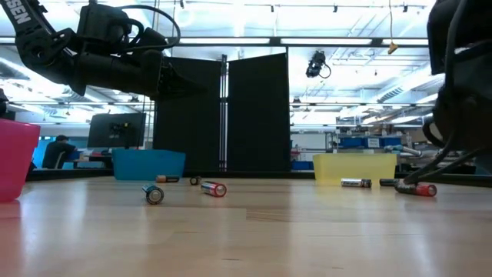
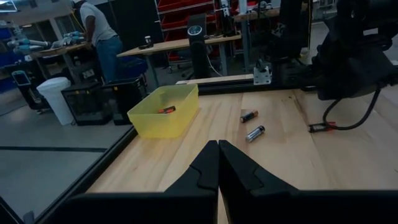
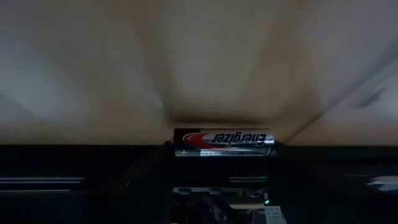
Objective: Sort batteries
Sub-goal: Put the silver battery into the red bin
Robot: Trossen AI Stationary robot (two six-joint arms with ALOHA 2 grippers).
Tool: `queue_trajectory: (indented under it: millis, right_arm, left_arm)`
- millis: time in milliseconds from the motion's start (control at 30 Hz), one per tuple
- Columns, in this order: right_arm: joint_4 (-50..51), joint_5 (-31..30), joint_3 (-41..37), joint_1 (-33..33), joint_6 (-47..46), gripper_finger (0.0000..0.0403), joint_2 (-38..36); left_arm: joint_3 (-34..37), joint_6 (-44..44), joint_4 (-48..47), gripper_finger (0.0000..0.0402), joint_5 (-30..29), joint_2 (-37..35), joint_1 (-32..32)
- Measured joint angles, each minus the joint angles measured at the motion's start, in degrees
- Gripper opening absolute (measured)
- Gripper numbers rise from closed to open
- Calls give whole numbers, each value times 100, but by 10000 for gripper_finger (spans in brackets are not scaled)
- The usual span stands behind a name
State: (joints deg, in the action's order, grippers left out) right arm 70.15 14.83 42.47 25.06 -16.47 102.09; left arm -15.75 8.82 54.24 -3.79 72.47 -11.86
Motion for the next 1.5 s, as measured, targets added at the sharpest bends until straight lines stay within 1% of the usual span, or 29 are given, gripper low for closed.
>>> queue_trajectory:
  millis: [200,433,633,800,1000,1133,1200,1300,1400,1500]
  right_arm:
    - [207,-2,444,0,-5,231,0]
    - [490,-92,992,7,-227,239,0]
    - [815,-388,1516,9,-336,234,0]
    - [1057,-819,2030,9,-448,235,-5]
    - [1152,-1743,2653,-68,-525,234,-7]
    - [1108,-2628,2933,-266,-588,234,-7]
    - [1022,-3173,3045,-394,-583,234,-7]
    - [737,-3927,3149,-622,-456,234,-7]
    - [324,-4539,3247,-865,-182,234,-7]
    - [-261,-5074,3341,-1081,208,234,-7]
  left_arm:
    - [0,-2,1,12,-2,0,0]
    - [0,-7,4,12,-2,0,0]
    - [0,-82,5,12,-2,0,0]
    - [-1,-231,61,12,26,0,0]
    - [-4,-589,217,12,33,0,0]
    - [-5,-1006,348,12,42,0,0]
    - [-7,-1349,342,12,50,0,0]
    - [-9,-1909,337,12,266,0,-15]
    - [-9,-2469,318,12,510,0,-13]
    - [-9,-3223,296,12,564,0,-15]
